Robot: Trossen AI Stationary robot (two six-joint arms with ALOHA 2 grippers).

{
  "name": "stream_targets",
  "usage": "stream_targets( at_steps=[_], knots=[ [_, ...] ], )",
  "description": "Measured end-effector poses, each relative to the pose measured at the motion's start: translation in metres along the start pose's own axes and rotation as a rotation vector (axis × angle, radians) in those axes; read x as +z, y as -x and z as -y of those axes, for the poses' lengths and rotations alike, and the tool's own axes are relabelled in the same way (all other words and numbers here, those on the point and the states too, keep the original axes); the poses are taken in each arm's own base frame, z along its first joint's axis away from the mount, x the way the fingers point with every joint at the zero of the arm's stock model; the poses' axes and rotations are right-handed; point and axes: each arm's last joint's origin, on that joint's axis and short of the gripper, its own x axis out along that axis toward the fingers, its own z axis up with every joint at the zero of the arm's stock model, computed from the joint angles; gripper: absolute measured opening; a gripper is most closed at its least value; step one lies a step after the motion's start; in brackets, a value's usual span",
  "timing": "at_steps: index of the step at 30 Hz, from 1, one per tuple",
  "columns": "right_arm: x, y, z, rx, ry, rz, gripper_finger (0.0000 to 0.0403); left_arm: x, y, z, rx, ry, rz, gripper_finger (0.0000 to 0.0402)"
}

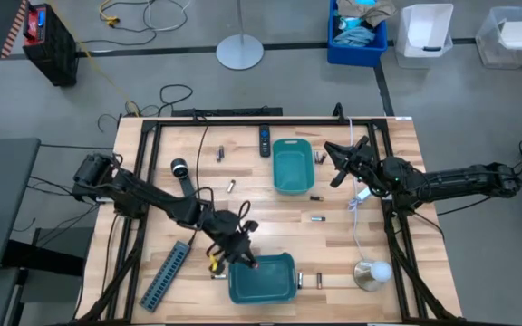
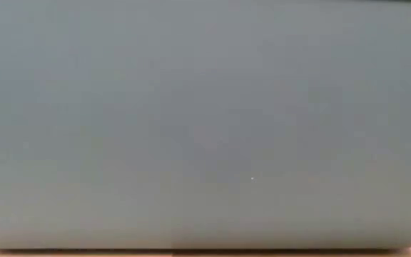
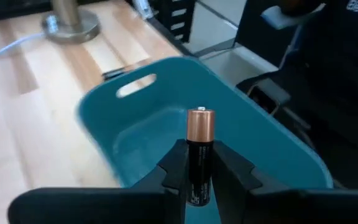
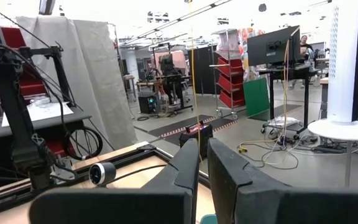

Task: Sort batteries
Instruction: Put the black battery into the blue bin, then put the silver battery into the light blue bin

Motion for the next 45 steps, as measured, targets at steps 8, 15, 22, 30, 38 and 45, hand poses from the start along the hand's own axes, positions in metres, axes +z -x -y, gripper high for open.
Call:
stream_targets(
  at_steps=[8,15,22,30,38,45],
  knots=[
    [0.000,0.001,-0.002,0.014,-0.005,-0.003,0.0051,-0.009,-0.016,0.014,-0.006,0.020,-0.041,0.0045],
    [0.000,0.001,-0.002,0.014,-0.003,-0.005,0.0051,-0.015,-0.026,0.014,0.008,0.043,-0.052,0.0063],
    [-0.001,0.001,-0.002,0.014,0.002,-0.009,0.0051,-0.015,-0.025,0.014,0.021,0.041,-0.058,0.0110],
    [-0.003,0.001,-0.005,0.121,-0.006,-0.036,0.0051,-0.009,-0.016,0.014,0.045,-0.016,-0.056,0.0123],
    [-0.005,-0.001,-0.014,0.351,-0.052,-0.039,0.0051,0.012,0.027,0.016,0.267,-0.097,-0.107,0.0113],
    [0.003,-0.008,-0.030,0.496,-0.033,-0.097,0.0051,-0.006,0.074,0.020,0.473,-0.087,-0.109,0.0112]
  ],
)
